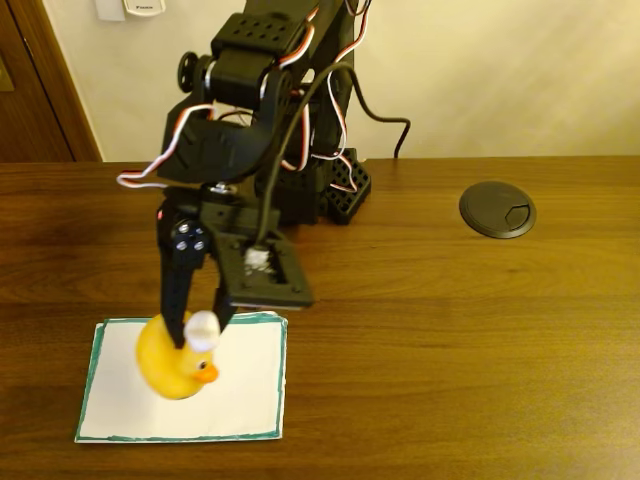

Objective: Grab the yellow duck toy and put inside the green color rectangle box on the table

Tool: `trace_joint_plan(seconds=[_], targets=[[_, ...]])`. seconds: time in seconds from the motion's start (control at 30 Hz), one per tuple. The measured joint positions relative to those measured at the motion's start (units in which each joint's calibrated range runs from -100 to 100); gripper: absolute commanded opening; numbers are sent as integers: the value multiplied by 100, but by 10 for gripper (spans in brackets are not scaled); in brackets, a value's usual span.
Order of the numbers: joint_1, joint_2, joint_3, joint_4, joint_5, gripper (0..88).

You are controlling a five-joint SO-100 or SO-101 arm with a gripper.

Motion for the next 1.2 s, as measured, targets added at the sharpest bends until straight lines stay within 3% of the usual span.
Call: trace_joint_plan(seconds=[0.23, 0.67, 0.77, 0.93, 1.0, 1.2], targets=[[906, -21, 713, -771, -186, 1], [625, -700, 1603, -888, -366, 8], [634, -804, 1781, -869, -386, 81], [598, -888, 1940, -859, -430, 130], [598, -888, 1979, -869, -440, 199], [589, -898, 2039, -937, -440, 259]])
